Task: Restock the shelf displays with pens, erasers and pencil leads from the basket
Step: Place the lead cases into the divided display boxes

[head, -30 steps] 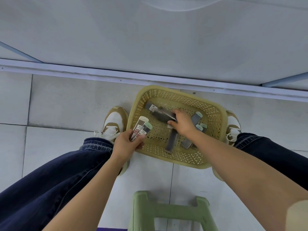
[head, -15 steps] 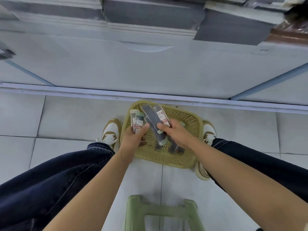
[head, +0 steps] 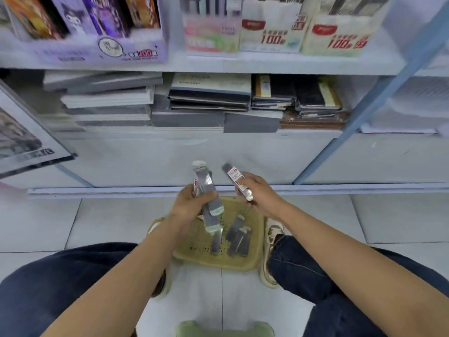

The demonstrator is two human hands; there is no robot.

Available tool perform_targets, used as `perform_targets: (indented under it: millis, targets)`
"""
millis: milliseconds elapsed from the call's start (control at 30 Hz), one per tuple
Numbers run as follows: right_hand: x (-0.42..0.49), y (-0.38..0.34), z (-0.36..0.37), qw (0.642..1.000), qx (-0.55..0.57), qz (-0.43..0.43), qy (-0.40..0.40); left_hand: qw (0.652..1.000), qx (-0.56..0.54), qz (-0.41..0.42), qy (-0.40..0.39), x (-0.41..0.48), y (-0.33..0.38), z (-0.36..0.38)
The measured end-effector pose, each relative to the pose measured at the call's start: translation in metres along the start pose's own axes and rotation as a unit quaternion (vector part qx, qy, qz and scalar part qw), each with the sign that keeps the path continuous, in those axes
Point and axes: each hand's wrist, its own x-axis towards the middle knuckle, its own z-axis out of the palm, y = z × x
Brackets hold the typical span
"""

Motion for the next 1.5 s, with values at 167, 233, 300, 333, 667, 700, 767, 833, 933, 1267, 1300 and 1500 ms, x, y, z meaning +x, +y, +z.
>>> perform_targets:
  millis: [167,233,300,333,667,700,767,833,933,1267,1300,1500]
  targets:
    - [-0.032,-0.045,-0.028,0.996,-0.052,-0.063,-0.028,0.997,0.048,0.039,-0.045,-0.024,0.035,0.005]
    - [-0.043,-0.059,-0.036,0.991,-0.096,-0.095,-0.026,0.995,0.066,0.062,-0.052,-0.033,0.048,0.007]
    - [-0.053,-0.074,-0.043,0.986,-0.114,-0.126,0.0,0.99,0.095,0.081,-0.067,-0.043,0.062,0.007]
    - [-0.058,-0.081,-0.046,0.983,-0.117,-0.141,0.015,0.986,0.117,0.09,-0.077,-0.048,0.069,0.006]
    - [-0.09,-0.152,-0.07,0.968,-0.188,-0.162,0.024,0.961,0.219,0.14,-0.093,-0.085,0.118,0.001]
    - [-0.092,-0.158,-0.071,0.966,-0.201,-0.165,0.012,0.959,0.226,0.148,-0.091,-0.087,0.122,0.002]
    - [-0.095,-0.168,-0.071,0.962,-0.211,-0.169,-0.025,0.953,0.236,0.165,-0.096,-0.09,0.131,0.004]
    - [-0.097,-0.178,-0.069,0.962,-0.209,-0.17,-0.053,0.952,0.227,0.177,-0.103,-0.091,0.14,0.007]
    - [-0.096,-0.187,-0.062,0.955,-0.227,-0.179,-0.066,0.957,0.207,0.182,-0.086,-0.094,0.15,0.013]
    - [-0.092,-0.18,-0.032,0.962,-0.183,-0.198,-0.035,0.959,0.166,0.198,-0.114,-0.103,0.147,0.03]
    - [-0.093,-0.179,-0.03,0.962,-0.184,-0.201,-0.031,0.959,0.164,0.198,-0.117,-0.105,0.146,0.031]
    - [-0.103,-0.177,-0.033,0.963,-0.194,-0.184,-0.023,0.962,0.167,0.154,-0.152,-0.111,0.149,0.031]
